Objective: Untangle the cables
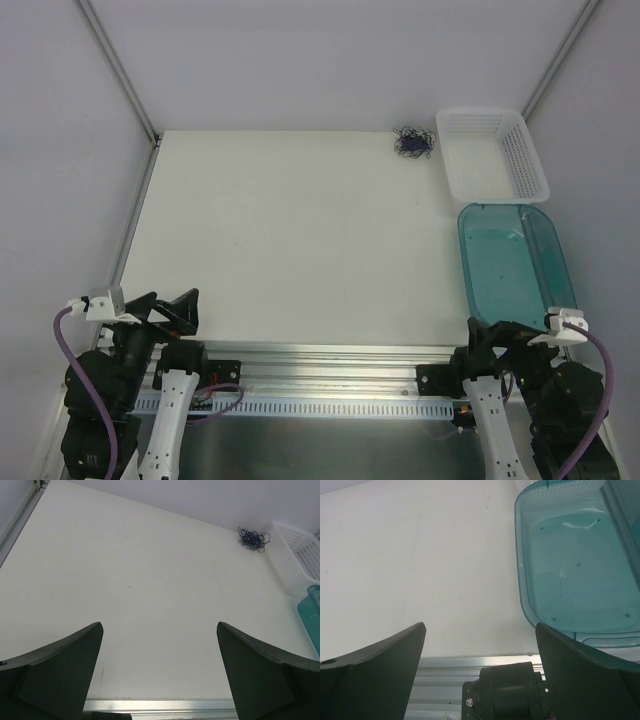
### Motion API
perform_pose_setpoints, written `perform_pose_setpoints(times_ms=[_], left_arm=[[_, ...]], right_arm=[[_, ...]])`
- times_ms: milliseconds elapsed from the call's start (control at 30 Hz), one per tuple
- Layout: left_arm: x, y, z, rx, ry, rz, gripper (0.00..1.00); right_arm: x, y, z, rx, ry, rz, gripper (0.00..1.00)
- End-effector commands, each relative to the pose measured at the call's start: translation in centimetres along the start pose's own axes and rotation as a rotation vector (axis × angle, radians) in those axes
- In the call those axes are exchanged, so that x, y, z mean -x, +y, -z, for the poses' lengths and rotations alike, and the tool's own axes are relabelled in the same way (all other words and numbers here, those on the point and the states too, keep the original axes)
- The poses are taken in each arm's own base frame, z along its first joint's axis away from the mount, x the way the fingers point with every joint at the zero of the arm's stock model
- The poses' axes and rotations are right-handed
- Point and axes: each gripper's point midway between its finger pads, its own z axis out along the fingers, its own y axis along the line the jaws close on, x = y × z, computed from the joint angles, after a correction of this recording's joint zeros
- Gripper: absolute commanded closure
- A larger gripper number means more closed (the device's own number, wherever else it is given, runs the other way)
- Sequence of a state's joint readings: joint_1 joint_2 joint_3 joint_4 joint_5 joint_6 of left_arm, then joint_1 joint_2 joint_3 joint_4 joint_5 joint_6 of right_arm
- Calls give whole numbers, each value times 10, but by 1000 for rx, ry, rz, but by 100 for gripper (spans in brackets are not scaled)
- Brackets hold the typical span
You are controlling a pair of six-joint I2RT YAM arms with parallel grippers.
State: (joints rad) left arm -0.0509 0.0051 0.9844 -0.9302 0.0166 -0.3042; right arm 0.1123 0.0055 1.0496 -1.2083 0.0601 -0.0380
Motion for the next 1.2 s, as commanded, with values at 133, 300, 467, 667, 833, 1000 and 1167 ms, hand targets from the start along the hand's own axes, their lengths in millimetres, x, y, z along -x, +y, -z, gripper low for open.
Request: perform_pose_setpoints(times_ms=[133, 300, 467, 667, 833, 1000, 1167], left_arm=[[11, 2, 28, -16, -177, 32, 1], [8, 3, 11, 11, -122, 80, 1], [-1, 6, -18, 41, -56, 135, 1], [-30, 7, -68, 82, 96, 248, 1], [-49, -1, -104, 80, 248, 304, 1], [-62, -6, -137, 56, 424, 216, 1], [-73, -2, -158, 40, 477, 134, 1]], right_arm=[[2, 26, 19, 188, -170, 19, 3], [8, 39, 2, 231, -72, 50, 3], [24, 39, -24, 185, -22, 29, 3], [35, 47, -67, 175, 72, -16, 3], [40, 49, -122, 120, 215, -41, 3], [52, 46, -184, 44, 243, -77, 3], [59, 34, -248, -108, 238, -190, 3]])
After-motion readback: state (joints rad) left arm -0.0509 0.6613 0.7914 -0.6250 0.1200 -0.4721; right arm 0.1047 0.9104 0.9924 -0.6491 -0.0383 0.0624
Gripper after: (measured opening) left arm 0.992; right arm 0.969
